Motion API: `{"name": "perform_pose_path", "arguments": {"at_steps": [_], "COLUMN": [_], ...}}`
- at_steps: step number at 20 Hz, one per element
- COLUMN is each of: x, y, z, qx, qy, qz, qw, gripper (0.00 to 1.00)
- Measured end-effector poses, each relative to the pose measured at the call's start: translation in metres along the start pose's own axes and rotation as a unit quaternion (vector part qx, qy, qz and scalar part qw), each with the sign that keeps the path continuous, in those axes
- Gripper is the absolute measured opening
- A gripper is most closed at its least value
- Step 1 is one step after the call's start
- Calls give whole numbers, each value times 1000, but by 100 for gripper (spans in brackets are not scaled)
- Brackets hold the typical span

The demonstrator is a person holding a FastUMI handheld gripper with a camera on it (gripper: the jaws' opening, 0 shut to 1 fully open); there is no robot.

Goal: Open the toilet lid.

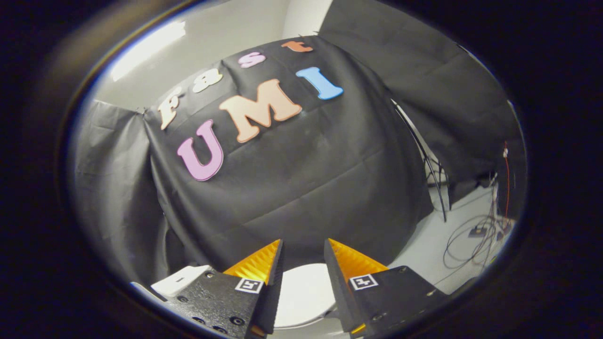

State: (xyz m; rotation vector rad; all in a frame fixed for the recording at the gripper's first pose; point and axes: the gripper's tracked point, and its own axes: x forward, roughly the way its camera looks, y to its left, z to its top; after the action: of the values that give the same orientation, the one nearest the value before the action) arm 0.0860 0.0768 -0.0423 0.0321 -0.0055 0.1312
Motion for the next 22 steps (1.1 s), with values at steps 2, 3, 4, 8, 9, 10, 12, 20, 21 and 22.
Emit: {"name": "perform_pose_path", "arguments": {"at_steps": [2,3,4,8,9,10,12,20,21,22], "x": [-1,-1,-1,-2,-3,-3,0,29,32,35], "y": [-9,-14,-21,-48,-54,-60,-72,-85,-86,-87], "z": [-27,-41,-56,-119,-131,-141,-159,-202,-202,-202], "qx": [43,65,86,146,158,171,204,323,332,342], "qy": [-2,-3,-2,17,24,29,38,58,56,53], "qz": [-6,-11,-19,-64,-76,-87,-104,-87,-81,-74], "qw": [999,998,996,987,984,981,973,941,938,935], "gripper": [52,52,52,52,52,52,52,52,52,52]}}
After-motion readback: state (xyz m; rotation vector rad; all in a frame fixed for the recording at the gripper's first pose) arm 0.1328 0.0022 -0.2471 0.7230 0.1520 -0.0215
